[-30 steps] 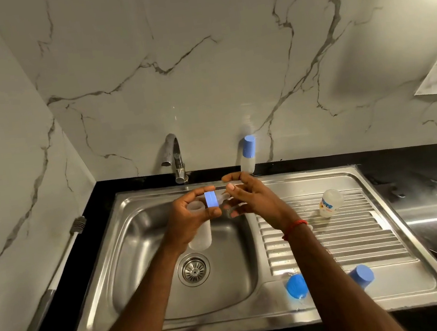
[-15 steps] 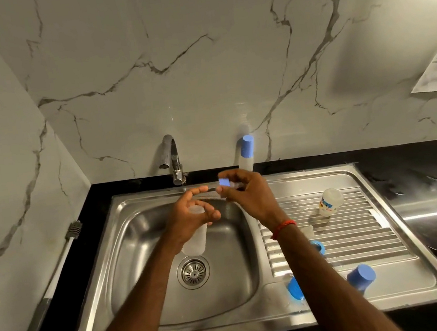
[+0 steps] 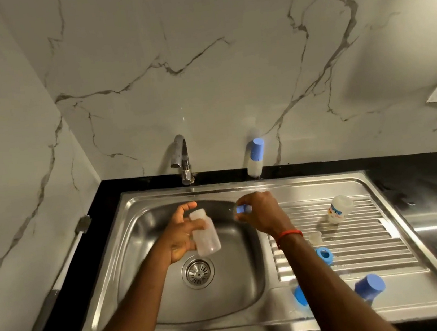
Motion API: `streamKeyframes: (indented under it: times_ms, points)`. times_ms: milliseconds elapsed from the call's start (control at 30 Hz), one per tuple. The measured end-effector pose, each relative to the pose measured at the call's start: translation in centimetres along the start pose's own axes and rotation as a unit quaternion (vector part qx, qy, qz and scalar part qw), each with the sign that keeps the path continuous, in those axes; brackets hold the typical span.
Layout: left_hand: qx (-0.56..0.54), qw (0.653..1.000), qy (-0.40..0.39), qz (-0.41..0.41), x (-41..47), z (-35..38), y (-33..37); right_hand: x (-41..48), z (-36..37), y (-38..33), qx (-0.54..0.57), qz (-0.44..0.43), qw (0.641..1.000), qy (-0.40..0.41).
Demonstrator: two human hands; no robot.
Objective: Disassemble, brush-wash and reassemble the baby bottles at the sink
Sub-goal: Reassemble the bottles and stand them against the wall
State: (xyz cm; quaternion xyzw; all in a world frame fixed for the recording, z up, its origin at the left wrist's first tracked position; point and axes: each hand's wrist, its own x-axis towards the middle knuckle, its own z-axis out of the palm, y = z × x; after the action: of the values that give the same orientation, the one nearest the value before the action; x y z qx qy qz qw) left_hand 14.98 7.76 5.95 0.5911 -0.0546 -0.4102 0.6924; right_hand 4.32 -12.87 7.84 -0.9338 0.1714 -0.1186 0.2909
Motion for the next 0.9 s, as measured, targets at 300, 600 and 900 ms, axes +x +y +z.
streamKeyframes:
  times_ms: [300,600,900]
  points:
    - [0.114,0.984,0.089,0.099,-0.2,0.4,0.1,0.0,0.1,0.6,0.081,0.019,0.996,-0.01]
    - [0.269,0.944,0.052,0.183,-0.4,1.0,0.3,0.7,-1.6,-2.0,0.123,-0.083,0.989,-0.025]
    - [0.293,0.932,0.037,0.211,-0.4,0.6,0.3,0.9,-1.3,-2.0,0.123,-0.112,0.984,-0.068]
